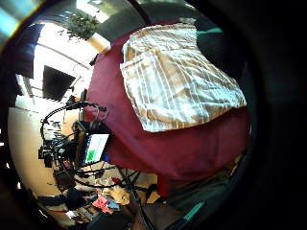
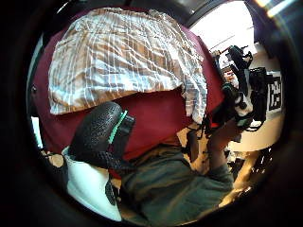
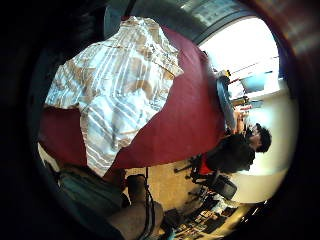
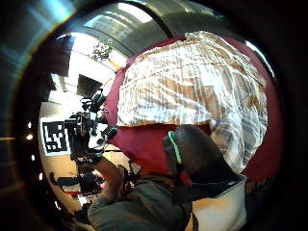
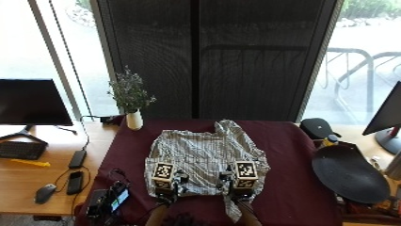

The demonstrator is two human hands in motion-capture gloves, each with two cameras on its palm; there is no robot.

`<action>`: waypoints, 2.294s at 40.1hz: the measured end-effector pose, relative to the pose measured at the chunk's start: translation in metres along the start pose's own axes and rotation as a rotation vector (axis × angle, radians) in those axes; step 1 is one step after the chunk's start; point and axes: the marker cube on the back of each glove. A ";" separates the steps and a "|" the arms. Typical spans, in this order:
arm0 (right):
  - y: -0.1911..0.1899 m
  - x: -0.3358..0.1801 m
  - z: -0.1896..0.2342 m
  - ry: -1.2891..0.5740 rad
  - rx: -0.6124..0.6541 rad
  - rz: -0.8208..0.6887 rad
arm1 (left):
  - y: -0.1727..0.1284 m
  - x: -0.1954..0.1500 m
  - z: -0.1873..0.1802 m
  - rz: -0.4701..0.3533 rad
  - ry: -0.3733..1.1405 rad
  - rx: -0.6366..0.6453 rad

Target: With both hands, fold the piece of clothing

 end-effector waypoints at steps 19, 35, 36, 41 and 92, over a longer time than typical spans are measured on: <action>0.003 0.049 0.069 -0.007 -0.281 0.064 | -0.019 -0.008 0.079 -0.034 0.009 -0.236; -0.026 0.072 0.132 0.059 -0.352 0.059 | -0.009 -0.002 0.089 0.003 -0.026 -0.268; -0.028 0.072 0.132 0.068 -0.323 0.061 | -0.008 0.000 0.086 0.009 -0.038 -0.243; -0.032 0.070 0.130 0.128 -0.209 0.062 | -0.022 -0.002 0.107 0.041 -0.157 -0.074; -0.244 0.012 -0.060 0.220 -0.053 0.095 | -0.188 -0.042 -0.013 -0.205 -0.232 0.039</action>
